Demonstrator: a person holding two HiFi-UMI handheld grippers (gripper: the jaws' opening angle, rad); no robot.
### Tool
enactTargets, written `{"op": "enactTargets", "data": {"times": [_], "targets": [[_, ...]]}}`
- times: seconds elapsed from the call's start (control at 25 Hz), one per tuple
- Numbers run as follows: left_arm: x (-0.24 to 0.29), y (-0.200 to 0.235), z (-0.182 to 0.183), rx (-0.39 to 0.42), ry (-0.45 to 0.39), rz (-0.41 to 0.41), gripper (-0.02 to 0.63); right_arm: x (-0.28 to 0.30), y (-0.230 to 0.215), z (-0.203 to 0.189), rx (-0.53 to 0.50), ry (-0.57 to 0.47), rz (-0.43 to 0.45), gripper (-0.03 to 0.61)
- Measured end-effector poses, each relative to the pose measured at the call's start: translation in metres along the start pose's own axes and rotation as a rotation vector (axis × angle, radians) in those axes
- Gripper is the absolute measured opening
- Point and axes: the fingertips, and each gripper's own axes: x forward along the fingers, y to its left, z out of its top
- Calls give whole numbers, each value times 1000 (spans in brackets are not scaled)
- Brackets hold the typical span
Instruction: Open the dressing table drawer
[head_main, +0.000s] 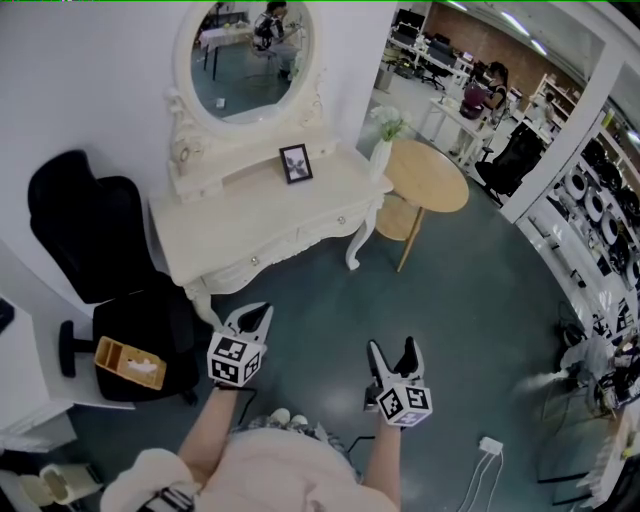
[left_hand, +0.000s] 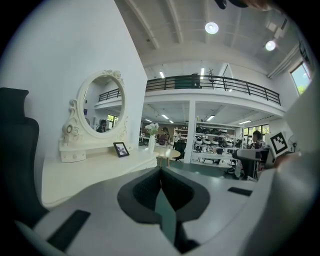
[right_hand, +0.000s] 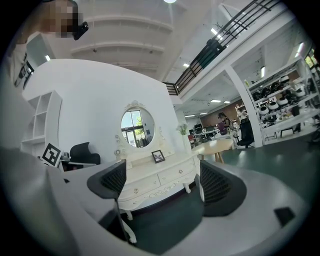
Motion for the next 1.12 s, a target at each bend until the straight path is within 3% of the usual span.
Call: {"op": "enactTargets", "data": {"times": [0.68, 1.12], "targets": [[37, 20, -4, 13, 17, -48, 28, 32, 0, -6, -6, -4, -21, 454], [100, 65, 4, -14, 26, 12, 28, 120, -31, 0, 12, 5, 17, 453]]}}
